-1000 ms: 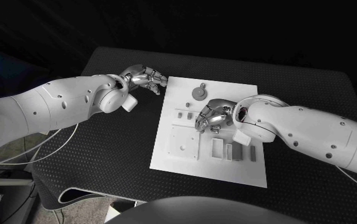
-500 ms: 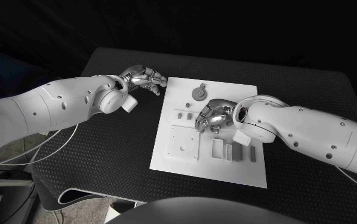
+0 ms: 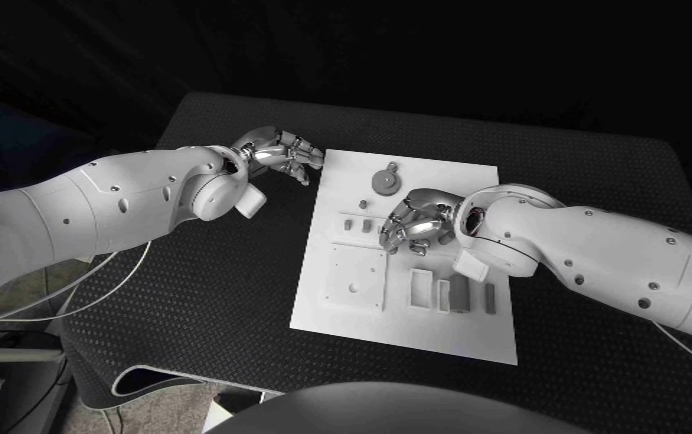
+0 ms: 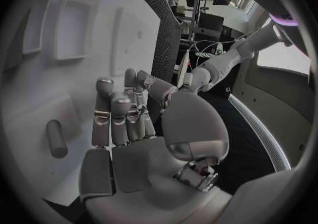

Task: Assemble the parts on the task board

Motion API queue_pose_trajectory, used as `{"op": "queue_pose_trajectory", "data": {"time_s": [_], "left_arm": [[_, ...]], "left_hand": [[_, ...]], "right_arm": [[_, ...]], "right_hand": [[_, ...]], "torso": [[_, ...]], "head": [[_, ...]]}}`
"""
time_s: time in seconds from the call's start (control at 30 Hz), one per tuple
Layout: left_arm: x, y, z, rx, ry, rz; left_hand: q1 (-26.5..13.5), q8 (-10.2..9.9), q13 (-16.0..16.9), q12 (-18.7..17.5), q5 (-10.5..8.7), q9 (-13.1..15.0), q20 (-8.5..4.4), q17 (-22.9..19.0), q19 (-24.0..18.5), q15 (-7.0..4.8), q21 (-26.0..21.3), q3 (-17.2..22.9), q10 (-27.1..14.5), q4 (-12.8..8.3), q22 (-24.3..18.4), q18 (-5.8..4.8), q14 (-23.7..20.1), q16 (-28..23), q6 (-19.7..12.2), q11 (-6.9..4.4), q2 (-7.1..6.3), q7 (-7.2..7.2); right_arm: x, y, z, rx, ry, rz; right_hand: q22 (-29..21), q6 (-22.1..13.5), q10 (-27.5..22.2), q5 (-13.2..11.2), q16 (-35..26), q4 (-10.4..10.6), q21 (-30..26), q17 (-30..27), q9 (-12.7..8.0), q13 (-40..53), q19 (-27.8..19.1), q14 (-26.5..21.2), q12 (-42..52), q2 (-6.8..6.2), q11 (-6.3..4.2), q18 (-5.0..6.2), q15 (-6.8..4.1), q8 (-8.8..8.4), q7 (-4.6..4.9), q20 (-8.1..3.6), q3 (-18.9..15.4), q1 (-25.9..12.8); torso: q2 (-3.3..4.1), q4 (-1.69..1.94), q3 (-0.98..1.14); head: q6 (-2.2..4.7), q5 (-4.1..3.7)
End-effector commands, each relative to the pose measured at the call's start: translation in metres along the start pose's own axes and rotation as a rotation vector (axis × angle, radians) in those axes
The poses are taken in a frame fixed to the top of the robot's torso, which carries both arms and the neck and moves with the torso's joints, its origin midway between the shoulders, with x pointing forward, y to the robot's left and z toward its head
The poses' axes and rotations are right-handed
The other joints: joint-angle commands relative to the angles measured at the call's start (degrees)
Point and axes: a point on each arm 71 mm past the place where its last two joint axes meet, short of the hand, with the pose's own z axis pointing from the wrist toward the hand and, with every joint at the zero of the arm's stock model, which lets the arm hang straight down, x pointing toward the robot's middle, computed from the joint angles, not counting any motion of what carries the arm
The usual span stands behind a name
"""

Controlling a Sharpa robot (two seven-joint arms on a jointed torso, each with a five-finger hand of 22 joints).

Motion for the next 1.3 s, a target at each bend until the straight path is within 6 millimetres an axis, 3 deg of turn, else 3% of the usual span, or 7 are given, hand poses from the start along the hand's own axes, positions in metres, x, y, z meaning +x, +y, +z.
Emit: {"op": "queue_pose_trajectory", "data": {"time_s": [0.03,0.2,0.33,0.77,1.03,1.17,1.3], "left_arm": [[0.001,-0.002,0.001,0.017,0.000,-0.004],[0.000,-0.002,0.001,0.018,-0.005,-0.005],[-0.002,-0.002,0.002,0.020,-0.014,-0.007],[-0.002,-0.002,0.005,0.023,-0.022,-0.014],[0.000,-0.003,0.008,0.028,-0.025,-0.027],[-0.001,-0.003,0.007,0.028,-0.037,-0.033],[-0.003,-0.002,0.006,0.028,-0.041,-0.032]], "left_hand": [[0.0,0.4,-0.1,0.0,-0.20,-0.1,-0.01,0.1,0.3,0.09,0.0,-0.1,-0.3,-0.1,-0.1,0.83,0.4,0.1,0.1,0.04,0.12,0.24],[-0.1,0.3,-0.1,0.0,-0.20,-0.1,0.00,0.1,0.3,0.10,-0.1,-0.1,-0.3,-0.1,-0.1,0.81,0.4,0.1,0.0,0.04,0.07,0.25],[-0.2,0.3,-0.1,0.0,-0.20,-0.1,0.01,0.1,0.3,0.11,-0.1,-0.2,-0.2,-0.1,-0.1,0.80,0.4,0.1,0.0,0.05,0.00,0.25],[-0.5,0.4,-0.1,0.0,-0.20,-0.1,0.09,0.0,-0.1,0.16,-0.2,-0.3,-0.1,0.0,-0.2,0.69,0.0,-0.1,0.1,0.07,-0.07,0.15],[-0.9,0.5,-0.1,0.0,-0.19,-0.2,0.38,-0.5,-1.6,0.42,-0.5,-0.3,-0.1,-0.1,-0.6,0.36,-1.2,-1.1,0.0,0.24,-0.01,0.18],[-1.1,0.6,-0.1,0.0,-0.19,-0.2,0.85,-1.4,-3.8,0.86,-0.6,-0.1,-0.1,-0.1,-1.6,-0.13,-2.7,-3.2,0.0,0.50,0.01,0.14],[-1.2,0.6,-0.1,0.0,-0.19,-0.2,1.03,-2.0,-4.7,1.05,-0.4,0.0,-0.1,-0.1,-2.3,-0.32,-2.9,-4.3,0.0,0.58,-0.07,0.12]], "right_arm": [[-0.003,0.003,-0.003,-0.051,-0.023,0.002],[-0.013,0.005,-0.009,-0.099,-0.062,0.014],[-0.022,0.006,-0.014,-0.144,-0.104,0.031],[-0.055,-0.006,-0.034,-0.253,-0.259,0.079],[-0.075,-0.025,-0.053,-0.265,-0.362,-0.005],[-0.093,-0.049,-0.061,-0.214,-0.438,-0.074],[-0.106,-0.070,-0.071,-0.163,-0.479,-0.164]], "right_hand": [[0.8,-0.6,-0.4,-0.2,0.1,0.0,0.1,-0.1,-0.1,0.0,0.2,0.4,-0.2,-0.78,0.07,1.27,0.11,-0.33,0.28,-0.05,-1.3,-0.9],[0.7,-1.2,-0.5,-0.2,0.0,0.0,-0.1,-0.1,-0.3,0.0,0.1,0.3,-0.3,-1.60,0.11,1.27,0.15,-0.80,0.58,-0.03,-3.9,-2.7],[0.6,-1.4,-0.7,-0.2,-0.1,0.1,-0.3,-0.1,-0.4,0.0,0.0,0.2,-0.4,-1.87,0.18,1.27,0.21,-0.99,0.66,-0.02,-4.8,-3.3],[0.6,-1.4,-0.7,-0.2,-0.4,0.0,-0.9,-0.2,-0.7,0.0,-0.8,-0.4,-0.6,-1.82,0.24,1.27,0.29,-1.25,0.71,0.21,-5.3,-3.3],[0.6,-1.4,-0.7,-0.2,-0.4,0.0,-0.9,-0.2,-0.8,0.0,-0.7,-0.3,-0.6,-1.74,0.19,1.27,0.24,-1.35,0.72,0.20,-5.4,-2.8],[0.7,-1.7,-0.8,-0.2,-0.4,-0.1,-1.0,-0.2,-1.1,0.0,-0.8,-0.4,-0.6,-1.86,0.17,1.27,0.22,-1.67,0.82,0.18,-5.2,-1.4],[0.8,-1.6,-0.7,-0.2,-0.4,-0.1,-1.0,-0.2,-1.3,0.0,-0.9,-0.4,-0.7,-2.24,0.18,1.27,0.22,-1.81,0.86,0.21,-5.2,-0.3]], "torso": [[-0.02,-0.08,0.05],[-0.19,-0.14,0.10],[-0.34,-0.23,0.17],[-1.89,-0.86,0.91],[-2.78,-1.51,1.21],[-3.25,-1.90,1.48],[-3.59,-2.02,1.71]], "head": [[0.24,-0.12],[0.50,-0.38],[1.10,-0.65],[2.54,-0.92],[3.82,-1.44],[4.35,-1.71],[4.53,-2.14]]}}
